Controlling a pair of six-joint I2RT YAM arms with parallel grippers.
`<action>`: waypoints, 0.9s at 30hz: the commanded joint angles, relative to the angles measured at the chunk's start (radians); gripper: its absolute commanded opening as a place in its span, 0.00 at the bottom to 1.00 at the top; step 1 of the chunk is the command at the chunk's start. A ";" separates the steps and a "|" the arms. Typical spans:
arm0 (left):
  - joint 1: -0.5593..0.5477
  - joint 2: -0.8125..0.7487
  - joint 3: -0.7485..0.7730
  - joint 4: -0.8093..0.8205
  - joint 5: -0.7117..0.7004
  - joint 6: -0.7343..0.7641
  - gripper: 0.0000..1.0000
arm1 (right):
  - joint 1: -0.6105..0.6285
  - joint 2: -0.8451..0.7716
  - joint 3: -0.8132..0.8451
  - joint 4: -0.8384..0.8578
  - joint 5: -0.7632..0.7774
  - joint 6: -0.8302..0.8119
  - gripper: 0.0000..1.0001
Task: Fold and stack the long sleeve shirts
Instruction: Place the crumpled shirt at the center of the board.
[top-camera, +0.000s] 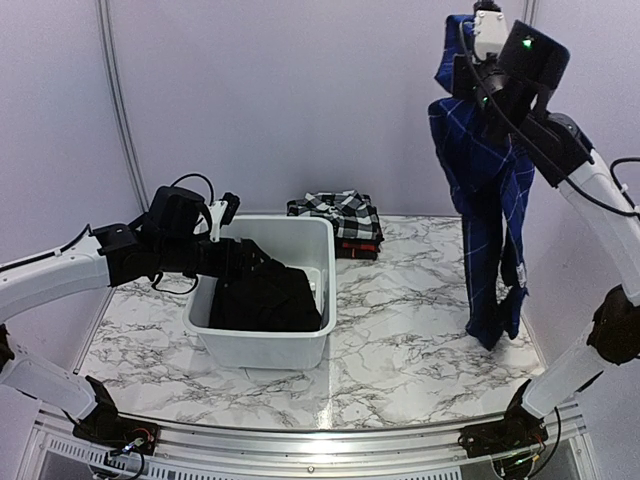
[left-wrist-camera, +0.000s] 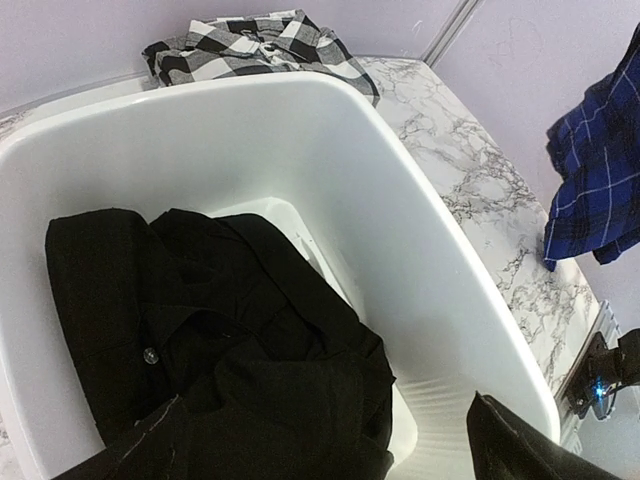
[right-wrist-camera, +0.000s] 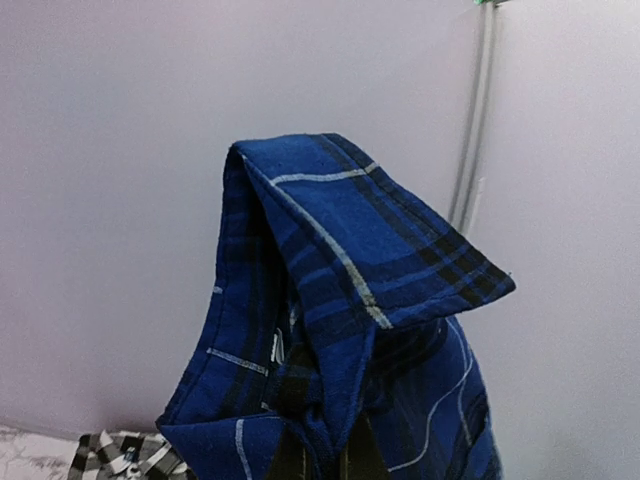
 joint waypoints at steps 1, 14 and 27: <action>0.001 0.020 0.035 0.034 0.031 -0.011 0.99 | 0.003 0.046 -0.010 -0.219 -0.239 0.277 0.00; -0.034 0.064 0.074 0.071 0.108 -0.016 0.99 | -0.169 -0.142 -0.617 -0.295 -0.483 0.697 0.00; -0.238 0.269 0.286 0.126 0.022 -0.043 0.99 | -0.025 -0.300 -1.160 -0.291 -0.708 1.011 0.43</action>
